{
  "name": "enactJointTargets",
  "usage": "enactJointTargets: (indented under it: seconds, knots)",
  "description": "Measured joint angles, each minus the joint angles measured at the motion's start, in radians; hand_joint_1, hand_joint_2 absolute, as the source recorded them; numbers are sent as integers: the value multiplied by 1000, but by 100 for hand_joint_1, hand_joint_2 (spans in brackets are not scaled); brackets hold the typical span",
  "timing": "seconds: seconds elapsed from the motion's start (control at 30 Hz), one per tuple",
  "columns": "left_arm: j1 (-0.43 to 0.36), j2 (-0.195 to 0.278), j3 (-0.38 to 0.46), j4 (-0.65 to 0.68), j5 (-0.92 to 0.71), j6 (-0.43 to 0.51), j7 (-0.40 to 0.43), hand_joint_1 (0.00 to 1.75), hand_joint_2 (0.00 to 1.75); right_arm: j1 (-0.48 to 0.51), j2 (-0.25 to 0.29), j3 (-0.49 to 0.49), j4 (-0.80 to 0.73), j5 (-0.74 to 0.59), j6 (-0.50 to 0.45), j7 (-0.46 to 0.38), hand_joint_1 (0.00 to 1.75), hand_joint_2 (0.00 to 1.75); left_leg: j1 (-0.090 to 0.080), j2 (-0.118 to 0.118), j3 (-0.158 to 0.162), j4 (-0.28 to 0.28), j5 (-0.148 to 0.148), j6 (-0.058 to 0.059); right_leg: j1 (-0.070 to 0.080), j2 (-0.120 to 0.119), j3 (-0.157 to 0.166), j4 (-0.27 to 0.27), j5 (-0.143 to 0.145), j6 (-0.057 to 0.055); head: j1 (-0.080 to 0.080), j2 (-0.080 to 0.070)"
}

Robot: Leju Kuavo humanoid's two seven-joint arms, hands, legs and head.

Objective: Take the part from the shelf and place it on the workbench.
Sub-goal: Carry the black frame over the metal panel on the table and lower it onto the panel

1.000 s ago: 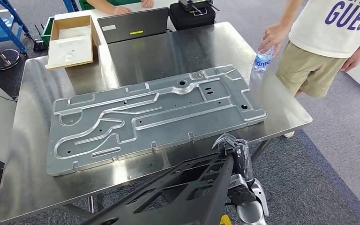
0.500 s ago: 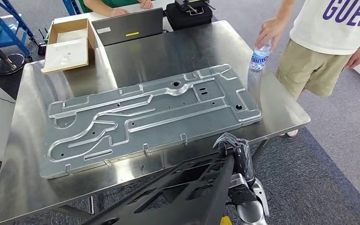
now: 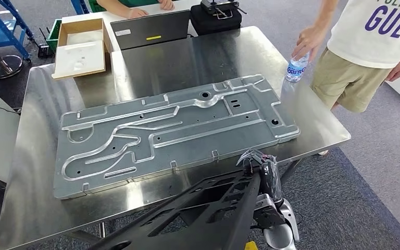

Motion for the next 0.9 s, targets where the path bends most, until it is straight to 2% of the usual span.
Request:
enactJointTargets:
  seconds: [0.03,0.1,0.13,0.17,0.27,0.33,0.37,0.43,0.47,0.5,0.53,0.57,0.6,0.67,0.7,0.8,0.87,0.9]
  knots:
    - [0,0,0,0,0,0,0,0,0,1,0,0,0,0,0,0,175,0,-1,-1,1,2,-2,0,0,0,7,-18,23,-1,0,0]
    - [1,0,1,0,0,0,0,0,0,0,0,0,0,0,0,0,175,0,-1,-2,4,10,-9,-5,0,-1,64,-142,94,-6,0,0]
    - [0,-1,1,0,0,0,0,0,0,-1,0,0,0,0,0,0,175,0,-3,-3,2,17,-14,-9,2,-1,91,-203,118,-9,0,0]
    - [0,-1,1,0,0,0,0,0,0,-1,0,0,0,0,0,0,175,0,-5,-4,0,22,-17,-13,3,-1,108,-242,130,-13,0,0]
    - [0,-1,2,0,0,0,0,0,0,-1,0,-1,0,0,0,0,175,0,-7,-4,-4,26,-21,-25,5,2,111,-259,130,-25,0,0]
    - [0,-1,2,0,0,0,0,0,0,-2,1,-2,-1,0,0,0,175,0,-6,-4,-11,49,-41,-35,1,1,116,-266,133,-35,0,0]
    - [-1,-1,2,0,0,0,0,0,0,-2,1,-2,-1,0,-1,0,175,0,-4,-4,-28,87,-64,-41,-2,0,118,-269,134,-39,0,0]
    - [0,-1,2,0,0,0,-1,0,0,-3,1,-5,-1,0,-9,7,175,0,2,-3,-86,214,-126,-52,-3,-2,119,-270,133,-44,0,0]
    - [1,-1,2,0,0,0,-2,0,0,-3,1,-11,-1,0,-20,15,175,0,4,-3,-116,274,-146,-56,-3,-3,119,-270,133,-44,0,0]
    - [2,-1,3,0,0,0,-2,0,0,-5,1,-21,-1,3,-36,26,175,0,6,-3,-133,305,-148,-58,-3,-3,120,-270,132,-44,0,0]
    - [2,-1,3,0,-1,0,-3,0,0,-10,0,-35,-1,6,-55,37,175,0,8,-3,-132,297,-130,-58,-3,-2,121,-270,132,-43,0,0]
    - [2,-1,3,0,-4,-1,-2,0,0,-19,-1,-55,-1,12,-77,49,175,0,8,-3,-111,247,-95,-56,-3,-1,123,-270,131,-42,0,0]
    - [1,-1,3,0,-7,-1,-2,0,0,-31,-3,-79,-1,20,-98,59,175,0,8,-3,-76,171,-56,-52,-3,0,125,-270,130,-41,0,0]
    - [-3,-1,3,0,-15,-4,0,0,0,-63,-12,-137,-1,43,-126,73,175,0,4,-3,-18,49,-15,-42,-2,2,128,-271,130,-33,0,0]
    - [-5,0,3,0,-19,-7,1,0,0,-81,-18,-168,0,61,-130,76,175,0,2,-4,-7,24,-12,-38,-2,3,127,-272,131,-27,0,0]
    - [-6,0,3,0,-28,-14,3,0,0,-133,-35,-267,0,122,-138,82,175,0,-1,-5,-4,13,-6,-22,-3,2,128,-276,134,-6,0,0]
    - [-8,-1,4,0,-32,-18,4,0,0,-159,-46,-313,1,155,-153,90,175,0,3,-3,0,1,2,-8,-3,1,113,-241,108,3,0,0]
    - [-9,-2,4,0,-34,-20,4,0,0,-170,-52,-331,2,170,-163,94,175,0,4,-2,1,-2,4,-4,-3,1,90,-192,78,4,0,0]
